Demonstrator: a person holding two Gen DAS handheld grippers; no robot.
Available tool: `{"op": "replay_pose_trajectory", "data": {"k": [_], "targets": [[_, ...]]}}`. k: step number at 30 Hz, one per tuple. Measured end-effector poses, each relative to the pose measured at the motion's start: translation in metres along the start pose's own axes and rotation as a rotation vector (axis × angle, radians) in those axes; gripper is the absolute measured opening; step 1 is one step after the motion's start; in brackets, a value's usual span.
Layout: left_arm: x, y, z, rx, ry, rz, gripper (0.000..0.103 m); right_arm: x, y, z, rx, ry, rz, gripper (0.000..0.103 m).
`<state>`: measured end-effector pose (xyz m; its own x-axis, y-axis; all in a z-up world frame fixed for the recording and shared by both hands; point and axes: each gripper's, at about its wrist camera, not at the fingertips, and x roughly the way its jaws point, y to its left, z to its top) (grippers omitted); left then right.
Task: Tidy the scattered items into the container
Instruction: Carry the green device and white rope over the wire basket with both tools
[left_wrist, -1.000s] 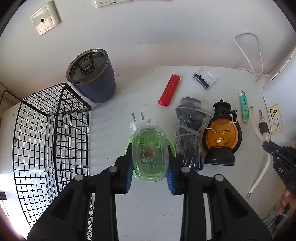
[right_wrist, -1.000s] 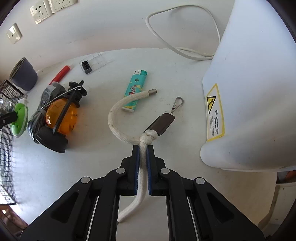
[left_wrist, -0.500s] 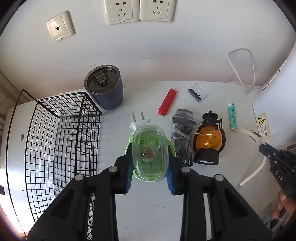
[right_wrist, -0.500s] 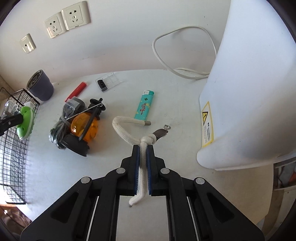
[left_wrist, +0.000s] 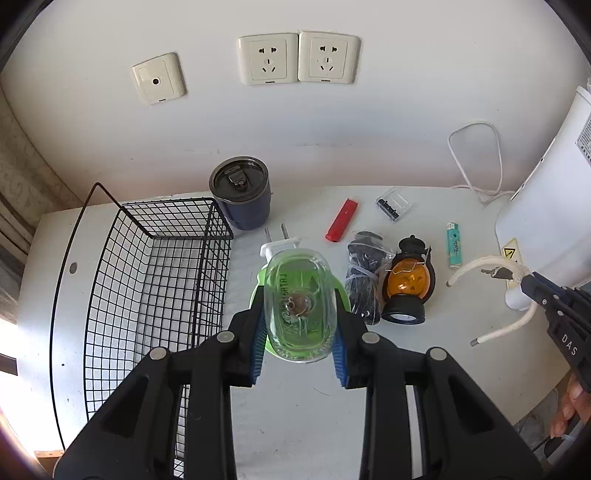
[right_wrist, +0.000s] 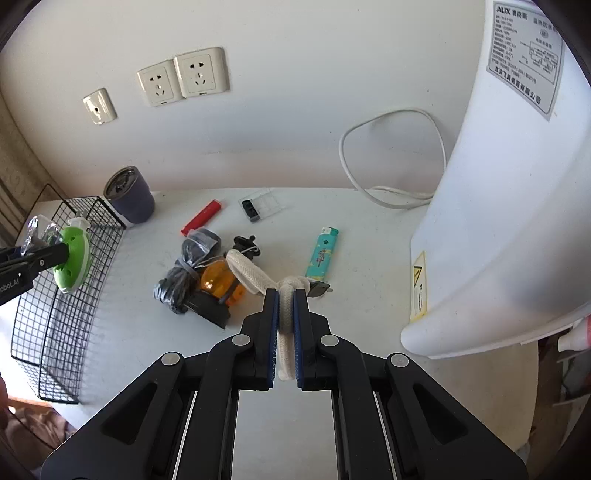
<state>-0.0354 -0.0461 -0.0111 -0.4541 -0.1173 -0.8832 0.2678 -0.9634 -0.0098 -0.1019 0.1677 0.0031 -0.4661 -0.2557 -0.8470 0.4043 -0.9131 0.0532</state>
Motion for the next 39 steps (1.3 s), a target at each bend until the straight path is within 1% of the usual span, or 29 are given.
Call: {"op": "replay_pose_trajectory", "data": {"k": [5, 11, 19, 24, 33, 39], "targets": [[-0.017, 0.019, -0.005, -0.039, -0.022, 0.02, 0.026, -0.005, 0.026, 0.01, -0.053, -0.021, 0.04, 0.005], [-0.031, 0.055, -0.016, -0.113, -0.036, 0.065, 0.026, -0.005, 0.065, 0.02, -0.124, -0.033, 0.103, 0.005], [-0.046, 0.108, -0.04, -0.225, -0.038, 0.133, 0.026, -0.001, 0.125, 0.031, -0.228, -0.038, 0.194, 0.005], [-0.05, 0.134, -0.058, -0.287, -0.03, 0.168, 0.026, 0.0, 0.163, 0.034, -0.302, -0.036, 0.248, 0.005], [-0.051, 0.161, -0.085, -0.38, -0.008, 0.202, 0.026, 0.003, 0.22, 0.04, -0.407, -0.026, 0.331, 0.005], [-0.043, 0.168, -0.101, -0.409, 0.019, 0.203, 0.026, 0.004, 0.252, 0.043, -0.472, -0.02, 0.377, 0.005]]}}
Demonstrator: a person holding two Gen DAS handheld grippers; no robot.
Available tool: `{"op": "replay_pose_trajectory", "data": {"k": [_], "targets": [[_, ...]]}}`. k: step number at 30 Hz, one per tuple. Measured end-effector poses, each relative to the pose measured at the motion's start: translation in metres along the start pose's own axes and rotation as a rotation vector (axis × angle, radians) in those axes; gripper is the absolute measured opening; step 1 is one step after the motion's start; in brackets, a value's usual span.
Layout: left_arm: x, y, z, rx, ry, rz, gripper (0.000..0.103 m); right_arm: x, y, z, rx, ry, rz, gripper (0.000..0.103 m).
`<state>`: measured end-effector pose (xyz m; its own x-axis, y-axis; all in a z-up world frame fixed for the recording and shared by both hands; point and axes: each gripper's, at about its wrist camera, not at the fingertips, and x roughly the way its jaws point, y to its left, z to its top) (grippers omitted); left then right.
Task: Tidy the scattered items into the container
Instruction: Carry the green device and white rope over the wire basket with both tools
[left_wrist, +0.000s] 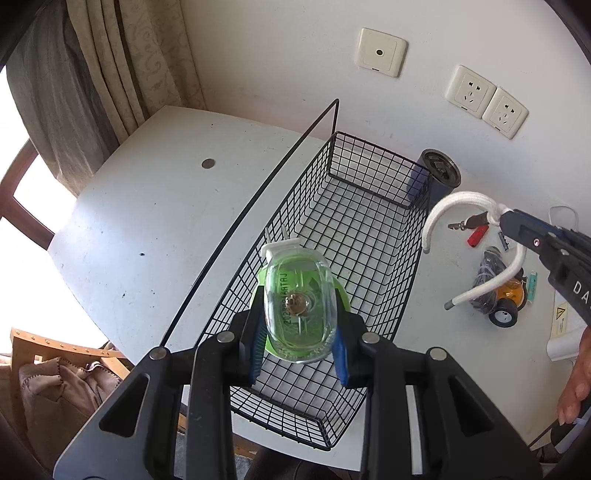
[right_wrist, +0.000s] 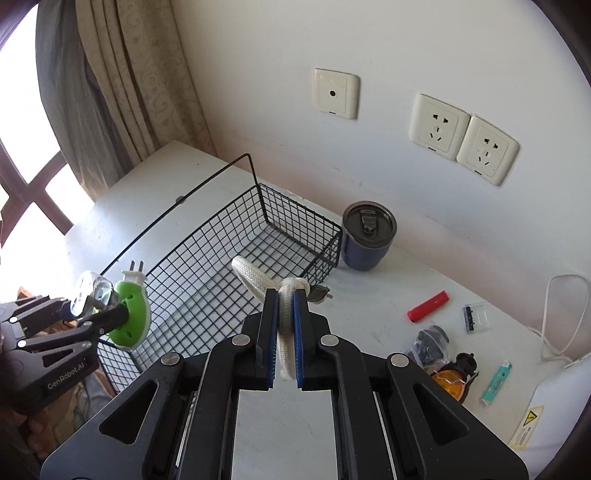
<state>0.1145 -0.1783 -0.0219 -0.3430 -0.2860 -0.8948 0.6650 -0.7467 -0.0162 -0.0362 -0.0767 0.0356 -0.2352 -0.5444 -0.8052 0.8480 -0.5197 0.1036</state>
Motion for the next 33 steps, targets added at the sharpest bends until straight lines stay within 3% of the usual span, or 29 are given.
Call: {"op": "replay_pose_trajectory", "data": {"k": [19, 33], "targets": [[0.034, 0.013, -0.021, -0.013, 0.076, 0.029, 0.026, 0.046, 0.06, 0.027, -0.156, 0.048, 0.103, 0.005], [0.053, 0.011, -0.025, 0.033, 0.114, 0.032, 0.026, 0.108, 0.078, 0.017, -0.232, 0.146, 0.08, 0.006]]}}
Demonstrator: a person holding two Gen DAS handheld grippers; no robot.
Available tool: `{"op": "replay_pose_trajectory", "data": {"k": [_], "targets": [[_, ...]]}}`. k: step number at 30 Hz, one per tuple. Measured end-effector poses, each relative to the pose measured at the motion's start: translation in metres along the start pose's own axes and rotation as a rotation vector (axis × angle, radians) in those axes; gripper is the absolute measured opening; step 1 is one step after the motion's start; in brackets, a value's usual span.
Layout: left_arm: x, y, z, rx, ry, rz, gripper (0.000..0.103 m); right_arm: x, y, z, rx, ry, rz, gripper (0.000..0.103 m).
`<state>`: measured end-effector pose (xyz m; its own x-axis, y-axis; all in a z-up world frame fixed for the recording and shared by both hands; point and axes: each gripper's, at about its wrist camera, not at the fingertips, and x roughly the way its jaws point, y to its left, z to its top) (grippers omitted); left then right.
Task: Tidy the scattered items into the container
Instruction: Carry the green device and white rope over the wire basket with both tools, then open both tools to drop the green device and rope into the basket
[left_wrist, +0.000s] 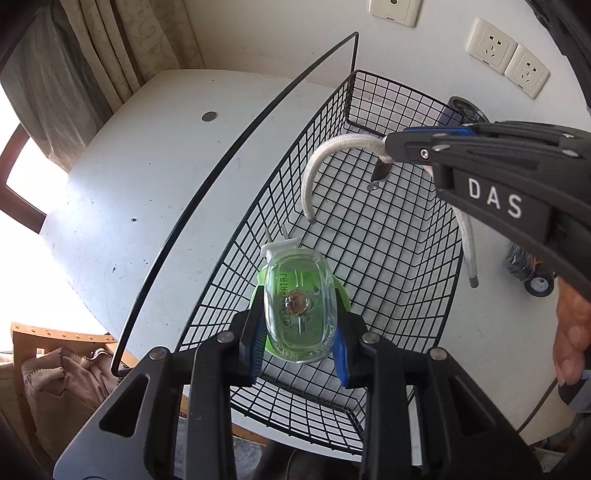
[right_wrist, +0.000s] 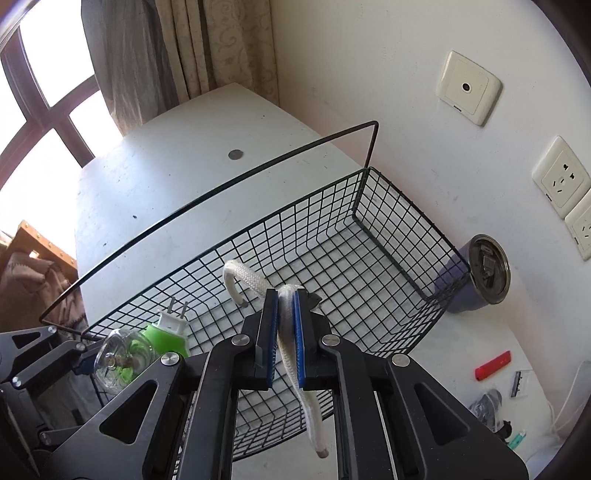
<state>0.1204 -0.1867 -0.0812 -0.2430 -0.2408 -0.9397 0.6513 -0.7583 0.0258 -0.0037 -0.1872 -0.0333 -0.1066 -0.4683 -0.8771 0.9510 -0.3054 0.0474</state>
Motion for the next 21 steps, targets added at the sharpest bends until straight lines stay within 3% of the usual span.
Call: {"op": "replay_pose_trajectory", "data": {"k": [7, 9, 11, 14, 19, 21], "targets": [[0.015, -0.002, -0.004, 0.02, 0.03, 0.004, 0.026, 0.014, -0.004, -0.005, 0.016, 0.025, -0.006, 0.008], [0.018, -0.002, -0.005, 0.02, 0.037, 0.002, 0.026, 0.016, -0.005, -0.006, 0.032, 0.041, -0.01, 0.014], [0.019, -0.002, -0.006, 0.018, 0.044, 0.004, 0.026, 0.015, -0.009, -0.007, 0.061, 0.054, -0.013, 0.031], [0.015, -0.002, -0.005, 0.021, 0.029, 0.013, 0.026, 0.005, -0.014, -0.008, 0.087, 0.036, -0.003, 0.04], [0.003, -0.009, -0.003, 0.041, -0.02, 0.014, 0.042, -0.015, -0.02, -0.009, 0.1, 0.0, 0.001, 0.045], [0.0, -0.013, -0.004, 0.052, -0.028, 0.006, 0.043, -0.023, -0.023, -0.009, 0.114, -0.012, 0.004, 0.046]]}}
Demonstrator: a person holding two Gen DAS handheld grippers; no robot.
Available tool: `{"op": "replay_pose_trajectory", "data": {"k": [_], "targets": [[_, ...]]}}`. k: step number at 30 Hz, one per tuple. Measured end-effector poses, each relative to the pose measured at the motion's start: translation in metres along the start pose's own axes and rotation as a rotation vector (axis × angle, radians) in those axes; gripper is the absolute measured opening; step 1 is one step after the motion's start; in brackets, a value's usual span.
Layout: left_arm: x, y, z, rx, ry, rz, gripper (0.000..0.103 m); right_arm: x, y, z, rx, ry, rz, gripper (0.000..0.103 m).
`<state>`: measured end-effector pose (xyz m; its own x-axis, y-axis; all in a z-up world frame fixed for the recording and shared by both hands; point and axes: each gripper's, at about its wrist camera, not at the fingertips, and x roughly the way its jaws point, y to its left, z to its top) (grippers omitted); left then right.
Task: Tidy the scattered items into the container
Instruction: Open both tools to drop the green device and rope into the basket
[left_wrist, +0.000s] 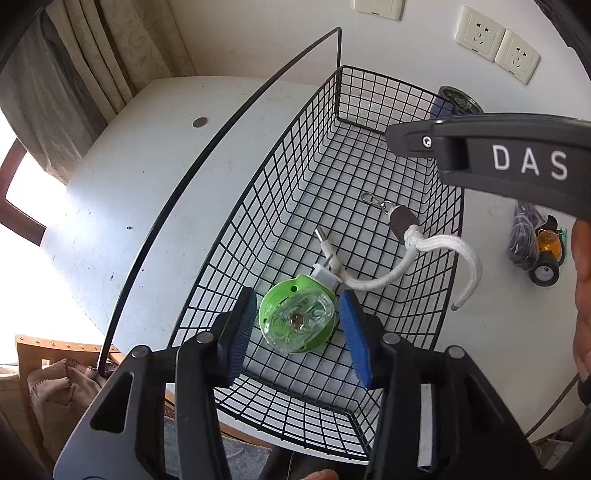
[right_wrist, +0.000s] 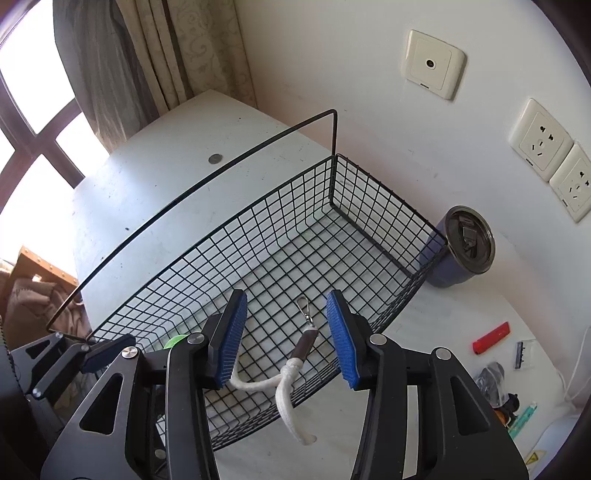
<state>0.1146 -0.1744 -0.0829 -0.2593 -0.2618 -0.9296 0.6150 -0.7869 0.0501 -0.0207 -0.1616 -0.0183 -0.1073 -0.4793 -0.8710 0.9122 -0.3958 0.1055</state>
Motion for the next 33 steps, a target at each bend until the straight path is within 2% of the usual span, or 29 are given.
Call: {"op": "replay_pose_trajectory", "data": {"k": [6, 19, 26, 33], "targets": [[-0.005, -0.008, -0.001, 0.023, -0.01, 0.0, 0.046, -0.019, -0.003, -0.001, 0.019, -0.029, -0.002, 0.048], [-0.019, -0.014, 0.001, 0.029, -0.031, 0.008, 0.046, -0.032, -0.016, -0.008, 0.059, -0.046, -0.019, 0.05], [-0.025, -0.029, 0.01, 0.062, -0.039, -0.011, 0.046, -0.043, -0.046, -0.027, 0.145, -0.055, -0.053, 0.05], [-0.027, -0.068, 0.02, 0.175, -0.058, -0.046, 0.046, -0.06, -0.095, -0.057, 0.281, -0.059, -0.116, 0.05]]}}
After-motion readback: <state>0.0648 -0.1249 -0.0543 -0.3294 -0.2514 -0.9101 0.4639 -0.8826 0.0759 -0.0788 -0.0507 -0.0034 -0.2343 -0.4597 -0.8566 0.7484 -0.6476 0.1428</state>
